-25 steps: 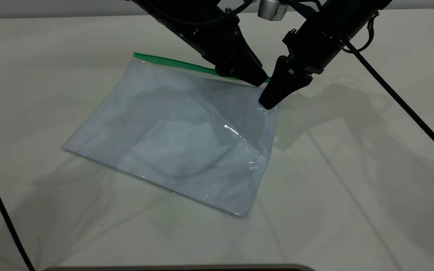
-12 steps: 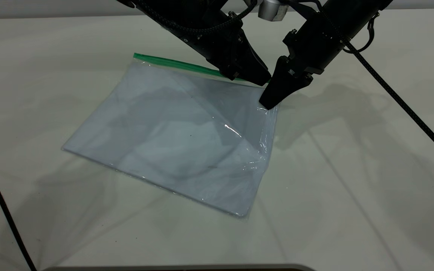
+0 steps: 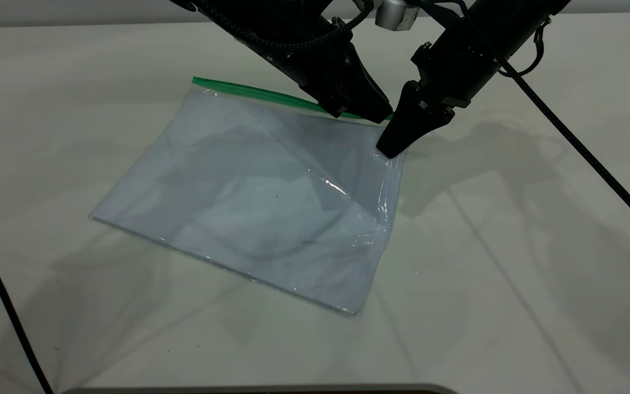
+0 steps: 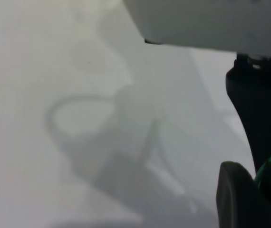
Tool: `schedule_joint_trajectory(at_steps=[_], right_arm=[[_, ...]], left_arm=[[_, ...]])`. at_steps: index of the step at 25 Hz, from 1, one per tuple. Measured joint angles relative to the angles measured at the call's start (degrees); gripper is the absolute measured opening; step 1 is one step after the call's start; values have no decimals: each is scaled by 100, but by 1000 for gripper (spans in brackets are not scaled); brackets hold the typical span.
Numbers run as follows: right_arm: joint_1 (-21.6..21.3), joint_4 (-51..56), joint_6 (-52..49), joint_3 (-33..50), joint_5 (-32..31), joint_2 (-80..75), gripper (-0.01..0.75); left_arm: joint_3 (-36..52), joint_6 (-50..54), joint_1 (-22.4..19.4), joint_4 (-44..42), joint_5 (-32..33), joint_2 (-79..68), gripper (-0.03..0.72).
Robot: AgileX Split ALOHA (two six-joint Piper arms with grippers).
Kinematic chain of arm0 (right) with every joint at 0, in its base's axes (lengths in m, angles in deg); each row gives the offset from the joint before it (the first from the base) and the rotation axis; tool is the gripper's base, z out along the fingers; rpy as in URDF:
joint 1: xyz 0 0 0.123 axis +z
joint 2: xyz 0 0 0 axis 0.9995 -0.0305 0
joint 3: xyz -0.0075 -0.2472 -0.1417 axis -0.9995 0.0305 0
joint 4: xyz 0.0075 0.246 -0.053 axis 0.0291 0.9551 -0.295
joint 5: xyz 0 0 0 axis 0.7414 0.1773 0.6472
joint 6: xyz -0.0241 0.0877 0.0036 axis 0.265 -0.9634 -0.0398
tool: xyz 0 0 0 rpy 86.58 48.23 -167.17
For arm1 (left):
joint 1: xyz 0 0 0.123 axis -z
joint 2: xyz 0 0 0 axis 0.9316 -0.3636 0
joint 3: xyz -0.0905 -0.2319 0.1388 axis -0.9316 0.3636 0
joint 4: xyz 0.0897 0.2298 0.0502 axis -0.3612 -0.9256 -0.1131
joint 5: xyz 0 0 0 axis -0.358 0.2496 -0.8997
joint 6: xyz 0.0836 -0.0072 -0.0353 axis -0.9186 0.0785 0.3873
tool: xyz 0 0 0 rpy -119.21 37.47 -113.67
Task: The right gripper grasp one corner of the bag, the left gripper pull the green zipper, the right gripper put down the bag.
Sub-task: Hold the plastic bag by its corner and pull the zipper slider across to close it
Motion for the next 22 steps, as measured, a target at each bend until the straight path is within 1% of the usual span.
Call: schedule_joint_trajectory(at_steps=[14, 17, 22], right_arm=[[-188, 62, 0, 0, -46, 0, 34], [-286, 13, 0, 0, -99, 0, 34], [-433, -72, 0, 0, -145, 0, 34]], left_arm=[[0, -112, 4, -28, -304, 0, 142], [0, -129, -9, -50, -504, 0, 142], [0, -140, -180, -69, -640, 0, 142]])
